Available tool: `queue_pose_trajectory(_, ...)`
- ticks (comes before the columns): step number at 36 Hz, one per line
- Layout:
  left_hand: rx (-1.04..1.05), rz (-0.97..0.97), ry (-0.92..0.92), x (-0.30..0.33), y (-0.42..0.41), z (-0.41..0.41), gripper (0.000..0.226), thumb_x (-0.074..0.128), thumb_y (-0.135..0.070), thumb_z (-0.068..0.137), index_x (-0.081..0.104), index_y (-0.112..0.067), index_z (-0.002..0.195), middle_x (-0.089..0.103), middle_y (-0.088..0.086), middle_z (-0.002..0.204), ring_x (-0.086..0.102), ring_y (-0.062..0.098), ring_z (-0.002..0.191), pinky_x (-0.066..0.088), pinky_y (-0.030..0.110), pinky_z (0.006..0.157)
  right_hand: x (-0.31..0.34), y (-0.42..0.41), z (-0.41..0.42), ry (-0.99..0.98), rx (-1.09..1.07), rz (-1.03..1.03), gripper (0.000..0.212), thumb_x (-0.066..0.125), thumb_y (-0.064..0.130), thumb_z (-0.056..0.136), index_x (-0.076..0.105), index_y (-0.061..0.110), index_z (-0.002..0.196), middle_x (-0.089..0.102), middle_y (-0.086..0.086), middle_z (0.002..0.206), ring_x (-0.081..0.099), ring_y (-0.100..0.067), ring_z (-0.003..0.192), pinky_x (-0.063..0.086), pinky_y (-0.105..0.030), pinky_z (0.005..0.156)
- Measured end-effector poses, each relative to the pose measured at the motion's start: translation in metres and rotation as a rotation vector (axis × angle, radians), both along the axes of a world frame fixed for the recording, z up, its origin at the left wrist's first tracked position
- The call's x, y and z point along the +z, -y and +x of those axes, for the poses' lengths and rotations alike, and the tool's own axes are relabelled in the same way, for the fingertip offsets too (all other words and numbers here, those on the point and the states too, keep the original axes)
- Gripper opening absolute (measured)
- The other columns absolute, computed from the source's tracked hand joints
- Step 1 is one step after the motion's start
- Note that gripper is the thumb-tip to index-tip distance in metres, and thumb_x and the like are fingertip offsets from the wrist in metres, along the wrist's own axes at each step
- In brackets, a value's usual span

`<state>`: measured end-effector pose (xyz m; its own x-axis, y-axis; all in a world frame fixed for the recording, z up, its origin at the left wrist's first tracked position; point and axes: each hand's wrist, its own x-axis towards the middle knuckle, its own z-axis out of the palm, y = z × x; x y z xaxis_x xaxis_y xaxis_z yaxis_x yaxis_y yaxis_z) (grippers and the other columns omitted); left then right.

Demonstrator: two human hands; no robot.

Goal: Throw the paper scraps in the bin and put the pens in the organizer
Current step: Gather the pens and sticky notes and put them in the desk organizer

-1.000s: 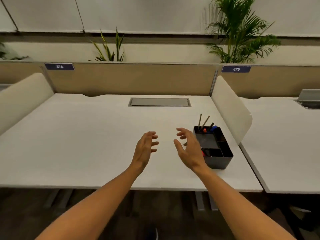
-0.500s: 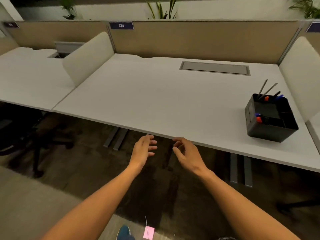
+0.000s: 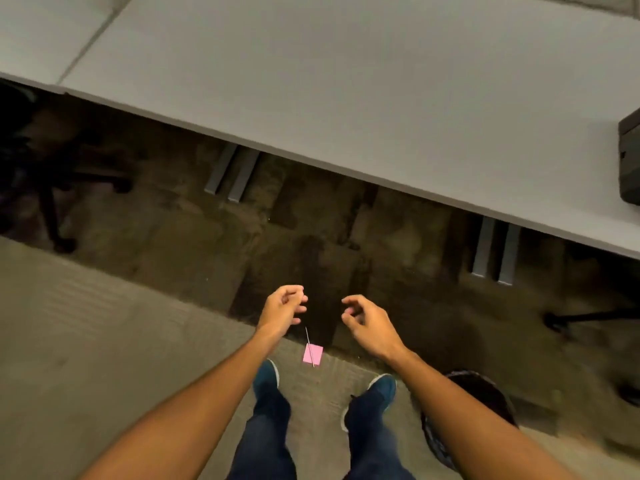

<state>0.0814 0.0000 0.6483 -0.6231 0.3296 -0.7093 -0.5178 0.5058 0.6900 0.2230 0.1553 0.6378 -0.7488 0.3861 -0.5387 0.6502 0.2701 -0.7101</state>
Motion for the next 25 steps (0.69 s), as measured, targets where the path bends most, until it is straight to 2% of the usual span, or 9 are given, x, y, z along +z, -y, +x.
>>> queue_pose_trajectory(5,0.095,-0.083,0.156,-0.071,0.046,0.023,0.023,0.059,-0.011,0.096,0.062,-0.010,0.118,0.069,0.004,0.099,0.066,0.013,0.079,0.052,0.023,0.063,-0.073,0.042,0.006,0.162,0.017,-0.052,0.030,0.063,0.021,0.094,0.059,0.023,0.124,0.064,0.006,0.096,0.064,-0.009,0.082,0.053,-0.022,0.073)
queue_pose_trajectory(9,0.048,-0.141,0.275,-0.131,0.072,0.043,0.025,0.059,-0.016,0.097,0.060,-0.013,0.122,0.066,0.003,0.104,0.063,0.012,0.083,0.050,0.026,0.070,-0.136,0.064,0.004,0.267,0.112,-0.081,0.034,0.065,0.020,0.092,0.057,0.023,0.125,0.062,0.005,0.098,0.063,-0.012,0.084,0.051,-0.022,0.070)
queue_pose_trajectory(13,-0.068,-0.190,0.341,-0.202,0.082,0.057,0.029,0.060,-0.010,0.096,0.059,-0.006,0.125,0.064,0.001,0.095,0.061,0.011,0.081,0.050,0.011,0.060,-0.213,0.077,0.006,0.330,0.230,-0.038,0.038,0.068,0.022,0.089,0.056,0.027,0.125,0.059,0.007,0.101,0.063,-0.013,0.084,0.052,-0.029,0.078)
queue_pose_trajectory(14,-0.079,-0.209,0.347,-0.221,0.081,0.058,0.030,0.059,-0.010,0.095,0.059,-0.006,0.125,0.066,0.004,0.101,0.063,0.015,0.087,0.052,0.015,0.067,-0.234,0.080,0.009,0.348,0.261,-0.029,0.039,0.069,0.022,0.089,0.056,0.027,0.126,0.059,0.008,0.101,0.062,-0.013,0.084,0.052,-0.030,0.079)
queue_pose_trajectory(16,-0.093,-0.265,0.344,-0.258,0.082,0.058,0.029,0.060,-0.011,0.094,0.061,-0.006,0.123,0.068,0.012,0.115,0.064,0.026,0.105,0.052,0.032,0.089,-0.276,0.086,0.015,0.392,0.298,-0.035,0.042,0.070,0.022,0.089,0.055,0.026,0.128,0.058,0.008,0.102,0.064,-0.015,0.087,0.055,-0.034,0.084)
queue_pose_trajectory(17,-0.101,-0.283,0.341,-0.277,0.081,0.057,0.028,0.061,-0.012,0.094,0.062,-0.004,0.121,0.067,0.016,0.119,0.063,0.031,0.111,0.050,0.038,0.095,-0.297,0.089,0.018,0.409,0.309,-0.035,0.044,0.071,0.022,0.088,0.055,0.025,0.129,0.058,0.008,0.102,0.064,-0.017,0.088,0.055,-0.036,0.086)
queue_pose_trajectory(20,-0.159,-0.320,0.343,-0.339,0.082,0.054,0.031,0.063,-0.017,0.093,0.064,0.002,0.117,0.066,0.022,0.120,0.062,0.037,0.113,0.048,0.043,0.098,-0.359,0.094,0.026,0.439,0.343,-0.009,0.047,0.072,0.023,0.086,0.054,0.024,0.130,0.059,0.005,0.105,0.066,-0.024,0.092,0.054,-0.037,0.089)
queue_pose_trajectory(22,-0.187,-0.362,0.337,-0.380,0.086,0.051,0.036,0.063,-0.020,0.094,0.063,0.001,0.122,0.066,0.019,0.122,0.062,0.035,0.114,0.050,0.042,0.100,-0.398,0.097,0.029,0.456,0.355,-0.003,0.047,0.072,0.025,0.086,0.054,0.024,0.129,0.063,0.000,0.112,0.066,-0.026,0.094,0.051,-0.034,0.088)
queue_pose_trajectory(25,-0.115,-0.392,0.336,-0.440,0.091,0.043,0.038,0.066,-0.019,0.092,0.061,-0.002,0.125,0.066,0.016,0.125,0.063,0.030,0.115,0.049,0.040,0.101,-0.451,0.101,0.031,0.497,0.357,0.005,0.049,0.072,0.030,0.086,0.053,0.026,0.130,0.064,0.001,0.117,0.065,-0.023,0.097,0.045,-0.027,0.082)
